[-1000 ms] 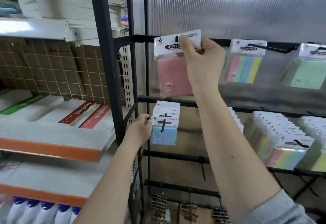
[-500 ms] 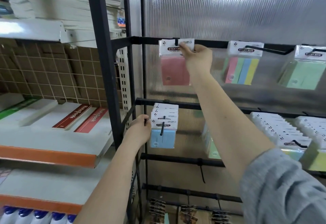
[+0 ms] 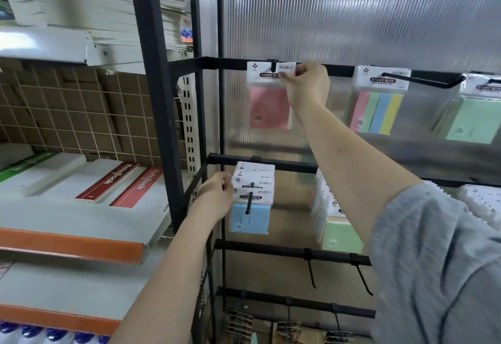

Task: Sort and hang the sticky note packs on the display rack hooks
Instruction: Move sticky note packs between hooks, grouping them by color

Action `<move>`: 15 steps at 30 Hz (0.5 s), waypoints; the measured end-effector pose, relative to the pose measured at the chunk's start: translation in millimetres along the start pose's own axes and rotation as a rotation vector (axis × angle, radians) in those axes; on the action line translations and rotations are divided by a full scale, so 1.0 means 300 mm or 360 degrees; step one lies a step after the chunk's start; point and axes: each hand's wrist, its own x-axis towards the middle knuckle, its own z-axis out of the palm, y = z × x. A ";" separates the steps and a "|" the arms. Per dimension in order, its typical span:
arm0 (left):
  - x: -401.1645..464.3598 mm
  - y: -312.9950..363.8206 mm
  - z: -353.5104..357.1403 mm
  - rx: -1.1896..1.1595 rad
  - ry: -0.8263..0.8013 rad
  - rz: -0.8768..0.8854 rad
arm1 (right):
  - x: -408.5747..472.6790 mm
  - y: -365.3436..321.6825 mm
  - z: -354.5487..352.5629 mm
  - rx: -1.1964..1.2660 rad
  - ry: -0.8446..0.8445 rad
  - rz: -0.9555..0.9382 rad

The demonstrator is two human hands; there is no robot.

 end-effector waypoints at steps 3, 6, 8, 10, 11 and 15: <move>-0.002 -0.005 -0.005 0.0021 0.0026 0.0028 | -0.017 0.008 -0.001 0.0171 0.0038 0.0018; -0.010 -0.008 -0.008 0.0025 0.0021 0.0054 | -0.058 0.017 -0.019 0.0248 0.0085 -0.0006; -0.022 -0.007 -0.007 0.0038 0.0010 0.0060 | -0.095 0.028 -0.037 0.0220 0.0127 0.0011; -0.038 -0.012 -0.003 0.0054 0.0009 0.0078 | -0.137 0.044 -0.059 0.0211 0.0172 0.0029; -0.048 -0.016 -0.001 0.0067 0.0008 0.0089 | -0.161 0.054 -0.073 0.0224 0.0183 0.0036; -0.090 -0.040 0.003 0.0124 -0.0006 0.0157 | -0.256 0.108 -0.130 0.0338 0.0179 0.0128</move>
